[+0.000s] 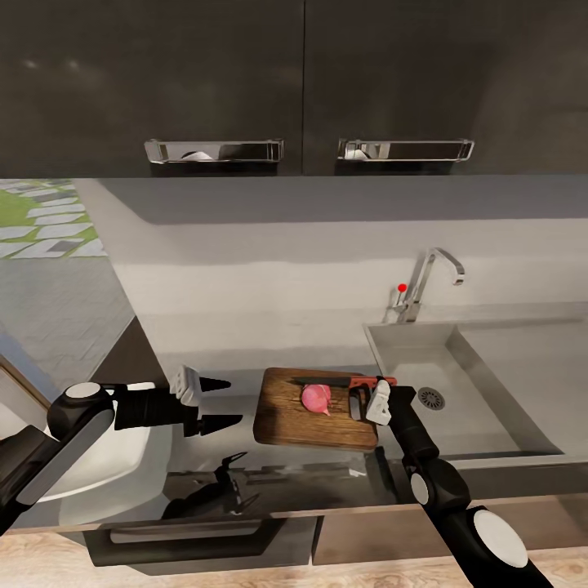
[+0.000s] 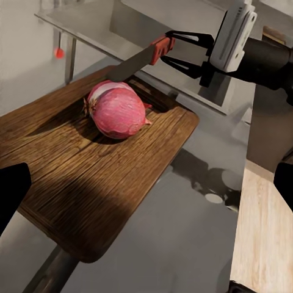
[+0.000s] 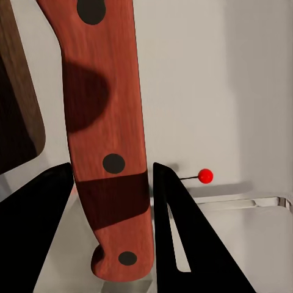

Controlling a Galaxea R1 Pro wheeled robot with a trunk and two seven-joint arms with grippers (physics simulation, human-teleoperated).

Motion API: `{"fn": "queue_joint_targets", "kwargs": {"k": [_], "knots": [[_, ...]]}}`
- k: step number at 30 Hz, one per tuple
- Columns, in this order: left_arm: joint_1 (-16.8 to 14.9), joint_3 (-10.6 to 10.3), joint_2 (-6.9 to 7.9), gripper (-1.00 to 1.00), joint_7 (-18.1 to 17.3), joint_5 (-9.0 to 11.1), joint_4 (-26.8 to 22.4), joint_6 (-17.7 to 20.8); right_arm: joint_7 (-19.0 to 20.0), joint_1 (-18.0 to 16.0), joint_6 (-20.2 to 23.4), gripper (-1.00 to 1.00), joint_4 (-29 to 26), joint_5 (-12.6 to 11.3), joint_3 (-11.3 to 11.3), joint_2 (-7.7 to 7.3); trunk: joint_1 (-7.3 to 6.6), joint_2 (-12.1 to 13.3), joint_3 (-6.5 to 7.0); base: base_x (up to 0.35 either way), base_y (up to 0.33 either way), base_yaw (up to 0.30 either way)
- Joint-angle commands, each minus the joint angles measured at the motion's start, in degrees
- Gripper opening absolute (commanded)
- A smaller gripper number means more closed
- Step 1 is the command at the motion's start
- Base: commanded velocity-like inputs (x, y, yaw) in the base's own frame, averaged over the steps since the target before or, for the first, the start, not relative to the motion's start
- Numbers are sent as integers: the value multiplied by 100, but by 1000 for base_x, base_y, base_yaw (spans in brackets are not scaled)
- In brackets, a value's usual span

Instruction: In the kitchen, take the Vidalia onion out of the sink, dice it on the chopping board with the paring knife, put the diced onion into the bowl on the countertop, then place both the paring knife and the chopping board into the sink.

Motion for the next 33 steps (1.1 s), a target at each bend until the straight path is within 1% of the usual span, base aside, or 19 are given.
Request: {"fn": "queue_joint_targets", "kwargs": {"k": [1,8,13,18,33], "knots": [[-8,-9,5,100,11,50,-1,42,-25,-6,58,-100,-2,60,21,-7,2,-9,-9,0,0,0],[-8,-9,5,100,11,51,-1,45,-25,-6,58,-100,-2,60,-41,-7,2,-9,-9,0,0,0],[-8,-9,9,100,11,52,2,46,-19,-6,53,-100,-2,60,-250,-7,2,-9,-9,0,0,0],[-8,-14,13,100,11,52,5,46,-17,-6,47,-100,-2,60,-346,-7,2,-9,-9,0,0,0],[-8,-10,13,100,11,53,2,46,-16,-6,41,-100,-2,63,-371,-7,2,-9,-9,0,0,0]]}}
